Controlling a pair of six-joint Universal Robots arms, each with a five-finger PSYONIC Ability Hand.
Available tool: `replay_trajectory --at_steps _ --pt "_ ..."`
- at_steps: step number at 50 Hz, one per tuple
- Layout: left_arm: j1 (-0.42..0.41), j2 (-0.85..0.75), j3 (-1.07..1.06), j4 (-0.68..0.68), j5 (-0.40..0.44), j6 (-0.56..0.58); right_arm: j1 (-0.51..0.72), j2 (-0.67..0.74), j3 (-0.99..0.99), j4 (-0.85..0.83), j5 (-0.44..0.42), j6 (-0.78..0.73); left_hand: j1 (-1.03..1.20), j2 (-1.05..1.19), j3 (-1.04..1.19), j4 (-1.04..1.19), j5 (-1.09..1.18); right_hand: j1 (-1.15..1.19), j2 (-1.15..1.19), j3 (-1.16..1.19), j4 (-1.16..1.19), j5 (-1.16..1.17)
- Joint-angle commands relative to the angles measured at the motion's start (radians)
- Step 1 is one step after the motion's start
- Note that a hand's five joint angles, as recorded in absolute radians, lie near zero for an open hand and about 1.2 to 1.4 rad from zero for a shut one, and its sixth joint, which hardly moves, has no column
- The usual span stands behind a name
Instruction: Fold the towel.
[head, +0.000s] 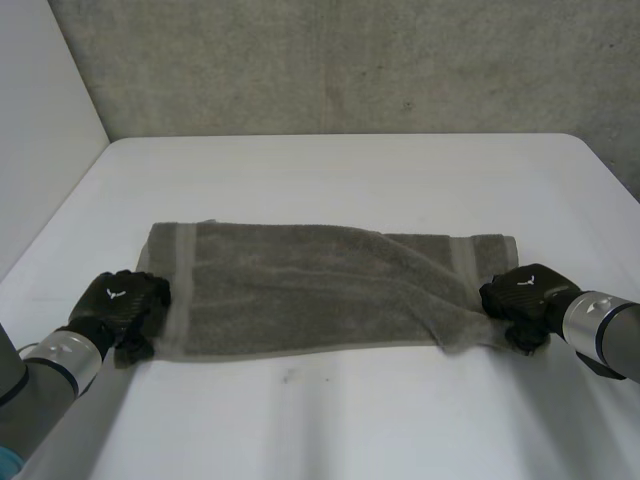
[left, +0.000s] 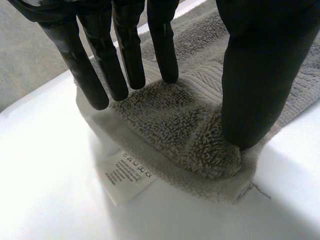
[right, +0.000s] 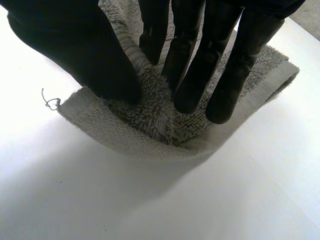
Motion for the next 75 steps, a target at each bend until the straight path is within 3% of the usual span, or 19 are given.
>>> replay_trajectory --at_steps 1,6,13,25,32,37,41,45,52,54,60,63,68,71,75 --pt "0.0 0.005 0.018 0.0 -0.001 0.0 0.011 0.0 0.001 0.0 0.0 0.0 0.123 0.123 0.123 0.123 0.126 0.432 0.223 0.208 0.2 0.235" --pt "0.0 0.016 0.021 0.001 0.001 -0.002 0.014 0.0 0.001 0.0 0.0 0.0 0.299 0.299 0.299 0.3 0.302 0.432 0.223 0.208 0.2 0.235" --pt "0.0 -0.008 0.013 0.0 0.005 -0.002 0.014 0.001 0.001 0.0 0.0 -0.002 0.802 0.803 0.803 0.803 0.805 0.432 0.223 0.208 0.2 0.235" --pt "-0.003 0.073 0.004 -0.026 -0.002 0.0 0.006 -0.014 -0.01 0.005 0.008 0.0 0.804 0.804 0.804 0.804 0.806 0.432 0.223 0.208 0.2 0.235" --pt "0.003 0.275 0.003 -0.175 -0.001 -0.002 0.0 -0.112 -0.028 0.053 0.014 0.005 0.804 0.804 0.804 0.804 0.806 0.432 0.223 0.208 0.2 0.235" --pt "0.021 0.334 -0.005 -0.25 0.008 -0.002 -0.005 -0.158 -0.027 0.121 -0.006 0.005 0.804 0.804 0.804 0.804 0.806 0.432 0.223 0.208 0.2 0.235" --pt "0.033 0.308 -0.002 -0.226 0.008 -0.005 0.001 -0.16 -0.002 0.124 -0.005 0.003 0.804 0.804 0.804 0.804 0.806 0.432 0.223 0.208 0.2 0.235" --pt "0.02 0.144 0.024 -0.201 0.004 0.002 0.006 -0.154 0.01 0.124 -0.006 0.002 0.804 0.804 0.804 0.804 0.806 0.432 0.223 0.208 0.2 0.235" --pt "0.001 0.13 0.041 -0.362 -0.007 0.057 -0.002 -0.147 0.025 0.176 0.0 -0.026 0.804 0.804 0.804 0.804 0.806 0.432 0.223 0.208 0.2 0.235" --pt "0.003 0.154 0.056 -0.44 -0.008 0.104 -0.011 -0.15 0.03 0.257 0.011 -0.105 0.804 0.804 0.804 0.804 0.806 0.432 0.223 0.208 0.2 0.235" --pt "0.006 0.134 0.104 -0.473 -0.008 0.164 -0.025 -0.144 0.002 0.337 0.021 -0.232 0.804 0.804 0.804 0.804 0.806 0.432 0.223 0.208 0.2 0.235" --pt "-0.006 0.061 0.181 -0.46 -0.027 0.172 -0.014 -0.094 -0.076 0.301 0.031 -0.196 0.804 0.804 0.804 0.804 0.806 0.432 0.223 0.208 0.2 0.235" --pt "-0.08 -0.027 0.372 -0.397 -0.07 0.143 0.052 0.0 -0.298 0.155 0.055 0.012 0.804 0.804 0.804 0.804 0.806 0.432 0.223 0.208 0.2 0.235" --pt "-0.129 -0.048 0.529 -0.327 -0.119 0.069 0.075 0.003 -0.358 0.101 0.075 0.063 0.804 0.804 0.804 0.804 0.806 0.432 0.223 0.208 0.2 0.235" --pt "-0.166 -0.036 0.804 -0.258 -0.189 -0.108 0.113 -0.021 -0.49 -0.165 0.167 0.228 0.804 0.804 0.804 0.804 0.806 0.432 0.223 0.208 0.2 0.235"
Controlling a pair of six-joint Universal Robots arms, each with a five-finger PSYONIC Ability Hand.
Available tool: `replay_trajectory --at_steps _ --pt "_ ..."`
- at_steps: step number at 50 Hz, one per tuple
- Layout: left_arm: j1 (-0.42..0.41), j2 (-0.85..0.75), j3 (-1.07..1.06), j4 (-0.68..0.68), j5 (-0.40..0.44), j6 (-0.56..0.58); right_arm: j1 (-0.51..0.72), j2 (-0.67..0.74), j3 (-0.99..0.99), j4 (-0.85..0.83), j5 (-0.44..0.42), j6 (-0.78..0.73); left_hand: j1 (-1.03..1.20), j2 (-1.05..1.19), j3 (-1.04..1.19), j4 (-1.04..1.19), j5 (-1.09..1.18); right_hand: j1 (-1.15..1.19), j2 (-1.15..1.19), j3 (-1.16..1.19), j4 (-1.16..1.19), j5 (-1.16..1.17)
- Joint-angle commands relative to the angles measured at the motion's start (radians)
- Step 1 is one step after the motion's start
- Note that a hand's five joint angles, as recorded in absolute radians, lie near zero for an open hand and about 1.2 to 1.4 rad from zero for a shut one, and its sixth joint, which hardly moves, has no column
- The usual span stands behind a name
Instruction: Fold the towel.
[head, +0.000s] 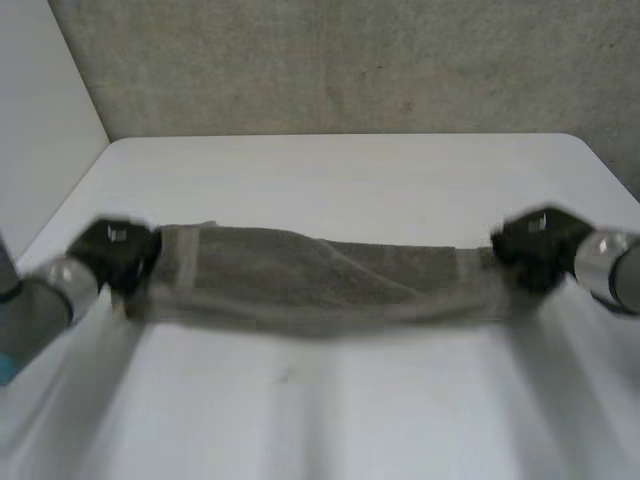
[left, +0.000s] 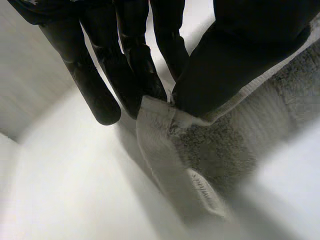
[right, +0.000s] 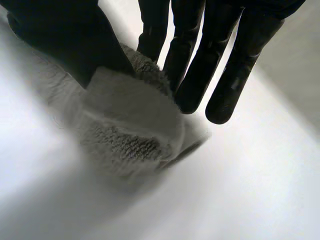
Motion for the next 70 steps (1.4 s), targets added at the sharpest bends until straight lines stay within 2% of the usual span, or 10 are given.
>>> replay_trajectory --at_steps 1,8,17,25,30,38,48,51,54,70 --pt "-0.07 -0.008 0.359 0.113 -0.097 -0.212 0.069 -0.031 -0.213 -0.428 0.123 0.292 0.226 0.179 0.181 0.179 0.199 0.432 0.223 0.208 0.2 0.235" --pt "-0.105 0.072 0.643 0.332 -0.215 -0.536 0.064 -0.15 -0.207 -0.701 0.152 0.418 0.226 0.179 0.181 0.179 0.199 0.432 0.223 0.208 0.2 0.235" --pt "-0.104 0.107 0.448 0.3 -0.192 -0.545 0.064 -0.157 -0.189 -0.37 0.047 0.379 0.226 0.179 0.181 0.179 0.199 0.432 0.223 0.208 0.2 0.235" --pt "-0.009 0.118 0.033 0.304 -0.052 -0.449 0.061 -0.14 -0.03 -0.152 -0.006 0.21 0.226 0.179 0.181 0.179 0.199 0.432 0.223 0.208 0.2 0.235" --pt "0.031 0.072 -0.234 0.326 0.084 -0.238 0.06 -0.08 0.085 -0.12 -0.003 0.123 0.226 0.179 0.181 0.179 0.199 0.432 0.223 0.208 0.2 0.235" --pt "0.042 0.026 -0.372 0.297 0.141 -0.026 0.053 -0.012 0.201 -0.089 0.002 0.063 0.226 0.179 0.181 0.179 0.199 0.432 0.223 0.208 0.2 0.235" --pt "0.097 0.049 -0.38 0.275 0.149 -0.007 0.055 -0.049 0.245 -0.101 -0.01 0.11 0.226 0.179 0.181 0.179 0.199 0.432 0.223 0.208 0.2 0.235" --pt "0.097 0.053 -0.381 0.274 0.146 -0.007 0.055 -0.055 0.251 -0.107 -0.021 0.144 -0.308 -0.355 -0.353 -0.355 -0.335 0.432 0.223 0.208 0.2 0.235" --pt "0.097 0.058 -0.391 0.274 0.147 -0.004 0.047 -0.055 0.254 -0.118 -0.045 0.167 -0.546 -0.592 -0.591 -0.593 -0.572 0.432 0.223 0.208 0.2 0.235" --pt "0.106 0.035 -0.414 0.284 0.18 -0.001 -0.032 -0.055 0.262 -0.129 -0.073 0.168 -0.576 -0.622 -0.621 -0.622 -0.602 0.432 0.223 0.208 0.2 0.235"
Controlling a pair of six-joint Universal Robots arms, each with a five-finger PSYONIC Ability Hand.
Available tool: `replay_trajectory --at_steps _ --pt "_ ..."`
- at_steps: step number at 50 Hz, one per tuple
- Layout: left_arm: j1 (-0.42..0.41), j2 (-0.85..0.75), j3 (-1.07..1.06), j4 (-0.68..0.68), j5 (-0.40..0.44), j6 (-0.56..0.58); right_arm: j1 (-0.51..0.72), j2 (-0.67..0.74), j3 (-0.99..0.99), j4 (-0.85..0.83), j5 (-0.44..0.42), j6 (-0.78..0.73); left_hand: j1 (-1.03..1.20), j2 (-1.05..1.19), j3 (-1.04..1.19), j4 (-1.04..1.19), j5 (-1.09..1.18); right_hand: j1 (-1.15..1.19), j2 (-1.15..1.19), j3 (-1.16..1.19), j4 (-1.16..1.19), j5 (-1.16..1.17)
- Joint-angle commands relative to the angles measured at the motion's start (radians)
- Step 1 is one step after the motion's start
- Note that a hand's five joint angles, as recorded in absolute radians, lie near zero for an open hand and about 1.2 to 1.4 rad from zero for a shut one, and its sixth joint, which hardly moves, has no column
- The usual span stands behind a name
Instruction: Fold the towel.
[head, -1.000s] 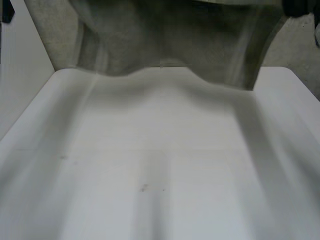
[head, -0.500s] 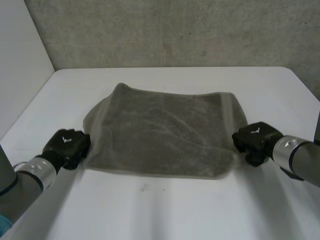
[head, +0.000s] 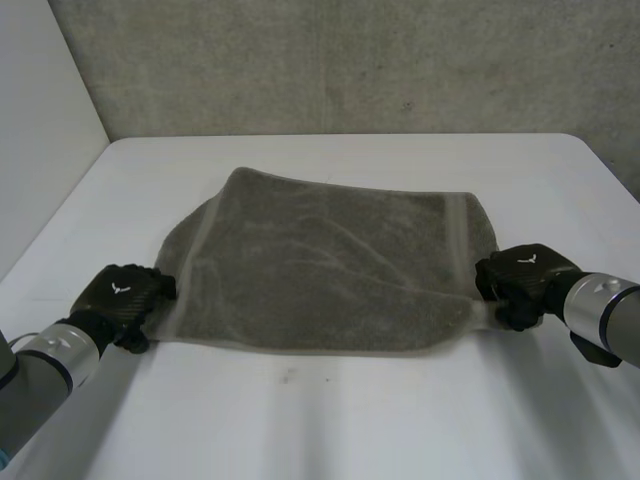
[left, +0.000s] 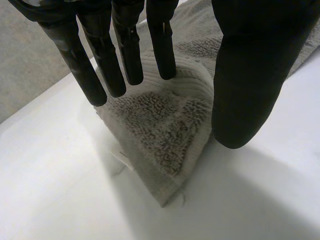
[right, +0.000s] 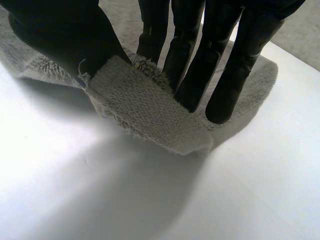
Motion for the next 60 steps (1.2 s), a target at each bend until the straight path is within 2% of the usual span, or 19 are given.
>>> replay_trajectory --at_steps 1,7,15,17,18,23,24,29,32,34,35,37,38,40,43,46,54,56,60 --pt "0.005 -0.03 0.002 0.003 0.03 0.002 -0.013 0.002 0.007 -0.004 0.0 -0.004 0.052 0.057 0.054 0.058 0.059 0.432 0.223 0.208 0.2 0.232" --pt "0.005 -0.051 0.005 0.034 0.036 0.017 -0.013 0.002 0.013 -0.01 0.0 -0.002 0.069 0.075 0.071 0.076 0.076 0.432 0.223 0.208 0.2 0.232" --pt "0.004 -0.106 0.04 0.181 0.037 0.022 -0.011 0.002 0.022 -0.015 0.0 -0.002 0.234 0.239 0.236 0.24 0.241 0.432 0.223 0.208 0.2 0.232" --pt "0.002 -0.14 0.071 0.209 0.039 0.022 -0.013 0.002 0.022 -0.015 0.0 -0.002 0.435 0.441 0.437 0.442 0.442 0.432 0.223 0.208 0.2 0.232" --pt "0.002 -0.14 0.071 0.209 0.039 0.022 -0.013 0.002 0.022 -0.015 0.0 -0.002 0.436 0.442 0.438 0.443 0.443 0.432 0.223 0.208 0.2 0.232" --pt "0.002 -0.178 0.12 0.213 0.037 0.022 -0.013 0.001 0.02 -0.018 0.002 -0.002 0.718 0.724 0.72 0.725 0.725 0.432 0.223 0.208 0.2 0.232" --pt "0.002 -0.18 0.129 0.213 0.037 0.024 -0.015 0.001 0.017 -0.022 0.002 -0.002 0.851 0.857 0.853 0.858 0.859 0.432 0.223 0.208 0.2 0.232" --pt "0.002 -0.155 0.143 0.206 0.028 0.024 -0.019 -0.007 -0.007 -0.022 0.011 -0.005 0.853 0.858 0.855 0.859 0.86 0.432 0.223 0.208 0.2 0.232" --pt "0.002 -0.085 0.144 0.18 0.025 0.021 -0.018 -0.032 -0.041 -0.002 0.017 -0.011 0.853 0.858 0.855 0.859 0.86 0.432 0.223 0.208 0.2 0.232" --pt "0.001 0.03 0.138 0.091 0.025 0.021 -0.016 -0.073 -0.076 0.066 0.022 -0.03 0.853 0.858 0.855 0.859 0.86 0.432 0.223 0.208 0.2 0.232" --pt "0.001 0.03 0.138 0.091 0.025 0.021 -0.016 -0.073 -0.076 0.067 0.022 -0.03 0.853 0.858 0.855 0.859 0.86 0.432 0.223 0.208 0.2 0.232" --pt "-0.004 0.163 0.158 -0.065 0.024 0.016 -0.015 -0.148 -0.131 0.199 0.022 -0.074 0.853 0.858 0.855 0.859 0.86 0.432 0.223 0.208 0.2 0.232" --pt "-0.004 0.164 0.158 -0.066 0.024 0.016 -0.015 -0.148 -0.131 0.2 0.022 -0.074 0.853 0.858 0.855 0.859 0.86 0.432 0.223 0.208 0.2 0.232" --pt "0.002 0.323 0.205 -0.217 0.024 0.014 -0.018 -0.226 -0.199 0.353 0.017 -0.143 0.853 0.858 0.855 0.859 0.86 0.432 0.223 0.208 0.2 0.232" --pt "0.005 0.388 0.238 -0.284 0.024 0.011 -0.018 -0.281 -0.289 0.441 0.008 -0.183 0.853 0.858 0.855 0.859 0.86 0.432 0.223 0.208 0.2 0.232" --pt "0.019 0.489 0.328 -0.427 0.024 0.01 -0.013 -0.317 -0.373 0.452 0.023 -0.188 0.853 0.858 0.855 0.859 0.86 0.432 0.223 0.208 0.2 0.232" --pt "0.022 0.52 0.393 -0.566 0.022 0.017 -0.022 -0.395 -0.411 0.511 0.01 -0.201 0.853 0.858 0.855 0.859 0.86 0.432 0.223 0.208 0.2 0.232" --pt "0.024 0.509 0.385 -0.583 0.022 0.019 -0.027 -0.381 -0.389 0.525 0.01 -0.206 0.853 0.858 0.855 0.859 0.86 0.432 0.223 0.208 0.2 0.232" --pt "0.01 0.341 0.361 -0.636 0.014 0.024 -0.018 -0.25 -0.317 0.542 0.028 -0.29 0.853 0.858 0.855 0.859 0.86 0.432 0.223 0.208 0.2 0.232"
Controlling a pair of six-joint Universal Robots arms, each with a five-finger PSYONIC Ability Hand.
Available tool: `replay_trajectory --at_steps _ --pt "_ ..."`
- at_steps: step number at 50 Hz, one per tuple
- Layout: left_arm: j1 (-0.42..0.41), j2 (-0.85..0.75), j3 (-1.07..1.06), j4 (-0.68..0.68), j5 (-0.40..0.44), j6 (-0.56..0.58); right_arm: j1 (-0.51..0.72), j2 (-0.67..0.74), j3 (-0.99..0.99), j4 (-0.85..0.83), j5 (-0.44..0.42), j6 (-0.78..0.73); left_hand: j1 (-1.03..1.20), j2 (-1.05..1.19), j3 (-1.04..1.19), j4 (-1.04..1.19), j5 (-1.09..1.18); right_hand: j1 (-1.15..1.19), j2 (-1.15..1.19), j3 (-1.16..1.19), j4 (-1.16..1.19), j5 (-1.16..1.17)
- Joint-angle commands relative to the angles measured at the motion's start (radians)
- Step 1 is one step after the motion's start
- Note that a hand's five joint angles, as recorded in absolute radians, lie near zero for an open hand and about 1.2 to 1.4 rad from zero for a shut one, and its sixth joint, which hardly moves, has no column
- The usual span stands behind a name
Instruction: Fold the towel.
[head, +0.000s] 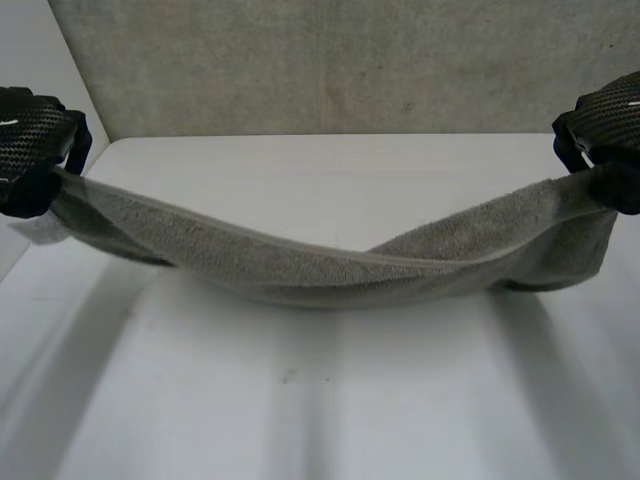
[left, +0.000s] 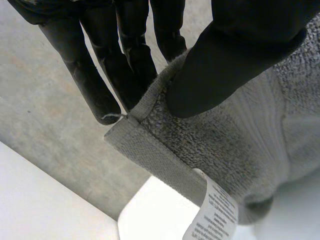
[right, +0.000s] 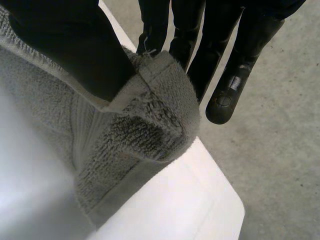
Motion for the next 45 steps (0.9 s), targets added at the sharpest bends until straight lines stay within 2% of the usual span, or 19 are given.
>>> replay_trajectory --at_steps 1,4,6,7,9,10,12,13,15,16,18,19,21,23,25,29,32,37,45 --pt "-0.032 -0.255 -0.023 -0.084 -0.016 0.008 0.009 0.187 0.1 0.028 0.021 -0.111 0.214 0.179 0.181 0.179 0.19 0.432 0.223 0.208 0.2 0.232" --pt "-0.064 -0.314 -0.008 -0.087 -0.027 0.008 0.024 0.285 0.08 0.019 0.056 -0.118 0.214 0.179 0.181 0.179 0.19 0.432 0.223 0.208 0.2 0.232" --pt "-0.145 -0.459 0.087 -0.084 -0.092 0.014 0.04 0.326 0.05 0.013 0.086 -0.112 0.214 0.179 0.181 0.179 0.19 0.432 0.223 0.208 0.2 0.232" --pt "-0.146 -0.46 0.087 -0.084 -0.093 0.014 0.06 0.368 0.004 -0.002 0.122 -0.102 0.214 0.179 0.181 0.179 0.19 0.432 0.223 0.208 0.2 0.232" --pt "-0.213 -0.576 0.247 -0.083 -0.201 0.017 0.084 0.412 -0.048 -0.037 0.154 -0.086 0.214 0.179 0.181 0.179 0.19 0.432 0.223 0.208 0.2 0.232" --pt "-0.213 -0.577 0.248 -0.083 -0.202 0.017 0.084 0.413 -0.049 -0.038 0.154 -0.086 0.214 0.179 0.181 0.179 0.19 0.432 0.223 0.208 0.2 0.232" --pt "-0.245 -0.659 0.457 -0.072 -0.272 0.007 0.138 0.477 -0.168 -0.132 0.218 -0.053 0.214 0.179 0.181 0.179 0.19 0.432 0.223 0.208 0.2 0.232" --pt "-0.245 -0.659 0.458 -0.072 -0.272 0.007 0.138 0.477 -0.168 -0.133 0.219 -0.053 0.214 0.179 0.181 0.179 0.19 0.432 0.223 0.208 0.2 0.232" --pt "-0.256 -0.722 0.7 -0.006 -0.287 -0.01 0.165 0.512 -0.309 -0.25 0.275 -0.036 0.214 0.179 0.181 0.179 0.19 0.432 0.223 0.208 0.2 0.232" --pt "-0.256 -0.722 0.701 -0.006 -0.288 -0.01 0.176 0.524 -0.386 -0.334 0.303 -0.027 0.214 0.179 0.181 0.179 0.19 0.432 0.223 0.208 0.2 0.232" --pt "-0.262 -0.761 0.947 0.087 -0.297 -0.094 0.179 0.525 -0.443 -0.432 0.326 -0.004 0.214 0.179 0.181 0.179 0.19 0.432 0.223 0.208 0.2 0.232" --pt "-0.262 -0.761 0.948 0.088 -0.297 -0.095 0.179 0.525 -0.443 -0.433 0.326 -0.004 0.214 0.179 0.181 0.179 0.19 0.432 0.223 0.208 0.2 0.232" --pt "-0.262 -0.77 1.061 0.147 -0.314 -0.162 0.182 0.496 -0.472 -0.645 0.354 0.055 0.214 0.179 0.181 0.179 0.19 0.432 0.223 0.208 0.2 0.232" --pt "-0.264 -0.752 1.147 0.286 -0.365 -0.304 0.184 0.463 -0.454 -0.731 0.358 0.08 0.214 0.179 0.181 0.179 0.19 0.432 0.223 0.208 0.2 0.232" --pt "-0.264 -0.723 1.135 0.343 -0.376 -0.35 0.182 0.407 -0.381 -0.801 0.351 0.097 0.214 0.179 0.181 0.179 0.19 0.432 0.223 0.208 0.2 0.232" --pt "-0.264 -0.653 1.006 0.393 -0.37 -0.397 0.182 0.382 -0.314 -0.783 0.348 0.096 0.214 0.179 0.181 0.179 0.19 0.432 0.223 0.208 0.2 0.232" --pt "-0.262 -0.626 0.867 0.4 -0.354 -0.395 0.182 0.379 -0.267 -0.719 0.332 0.096 0.214 0.179 0.181 0.179 0.19 0.432 0.223 0.208 0.2 0.232" --pt "-0.256 -0.621 0.665 0.396 -0.323 -0.394 0.172 0.405 -0.19 -0.523 0.23 0.096 0.214 0.179 0.181 0.179 0.19 0.432 0.223 0.208 0.2 0.232" --pt "-0.247 -0.658 0.308 0.414 -0.321 -0.366 0.17 0.494 -0.029 -0.433 0.177 0.089 0.214 0.179 0.181 0.179 0.19 0.432 0.223 0.208 0.2 0.232"
